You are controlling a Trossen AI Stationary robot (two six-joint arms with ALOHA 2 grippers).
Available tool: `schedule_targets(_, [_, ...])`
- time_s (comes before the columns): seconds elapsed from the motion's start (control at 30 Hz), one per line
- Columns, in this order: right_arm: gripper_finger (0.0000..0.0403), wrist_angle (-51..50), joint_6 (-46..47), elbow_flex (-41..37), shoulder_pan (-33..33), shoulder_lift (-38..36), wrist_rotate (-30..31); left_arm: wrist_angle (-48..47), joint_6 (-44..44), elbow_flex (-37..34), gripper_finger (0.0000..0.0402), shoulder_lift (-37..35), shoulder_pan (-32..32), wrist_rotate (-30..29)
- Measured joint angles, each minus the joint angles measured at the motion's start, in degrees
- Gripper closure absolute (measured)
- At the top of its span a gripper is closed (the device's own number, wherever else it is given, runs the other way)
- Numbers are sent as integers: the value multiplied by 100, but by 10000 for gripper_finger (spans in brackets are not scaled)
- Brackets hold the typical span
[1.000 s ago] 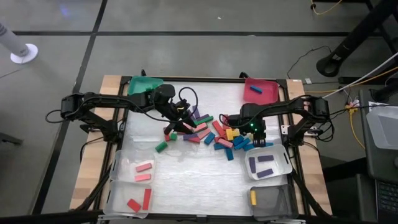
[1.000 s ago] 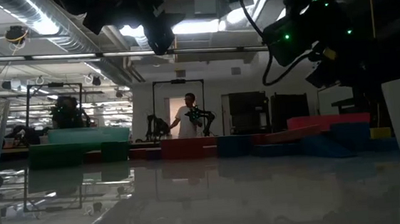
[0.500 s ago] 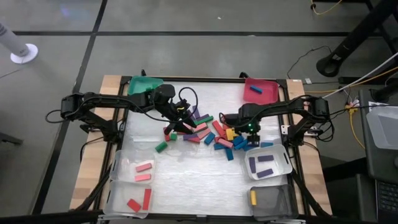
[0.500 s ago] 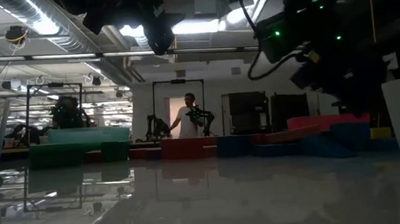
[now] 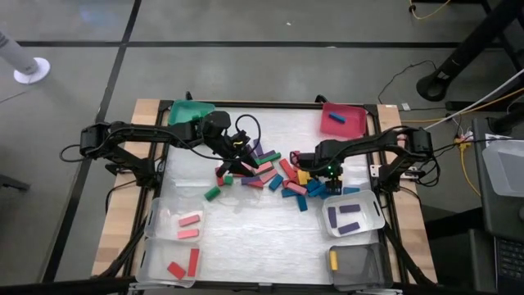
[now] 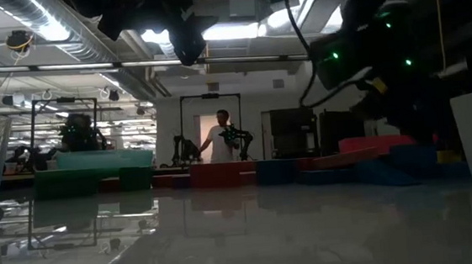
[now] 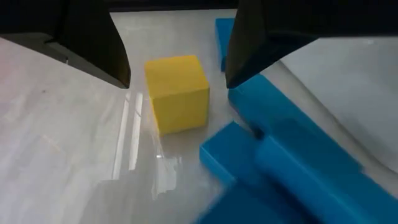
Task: Sort blocks
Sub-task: Put the yellow block into the black bin
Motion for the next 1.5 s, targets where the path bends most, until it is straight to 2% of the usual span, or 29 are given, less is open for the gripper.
schedule_targets(0.37, [143,637,0,-525,0,0,44,1,-41,0,211,0,0,1])
schedule_targets(0.5, [173,712,0,-525,0,0,36,0,-57,0,211,0,0,0])
schedule_targets(0.63, [228,681,13,-522,2,0,26,2,-56,0,211,0,0,-1])
schedule_targets(0.73, [271,484,46,-502,2,0,5,2,-44,0,211,0,0,-1])
schedule_targets(1.0, [273,-977,497,373,2,0,-385,3,-13,0,211,0,0,-4])
schedule_targets(1.1, [270,-1586,801,910,2,0,-889,4,-13,0,211,0,-1,-4])
schedule_targets(1.27, [260,-2122,1932,1821,49,0,-2546,5,-12,0,211,0,-2,-78])
schedule_targets(1.37, [267,-2188,2661,2314,285,0,-3290,5,58,0,211,0,-2,-309])
schedule_targets(1.5, [267,-2174,3552,2843,946,-2,-3656,2,244,0,211,0,-2,-540])
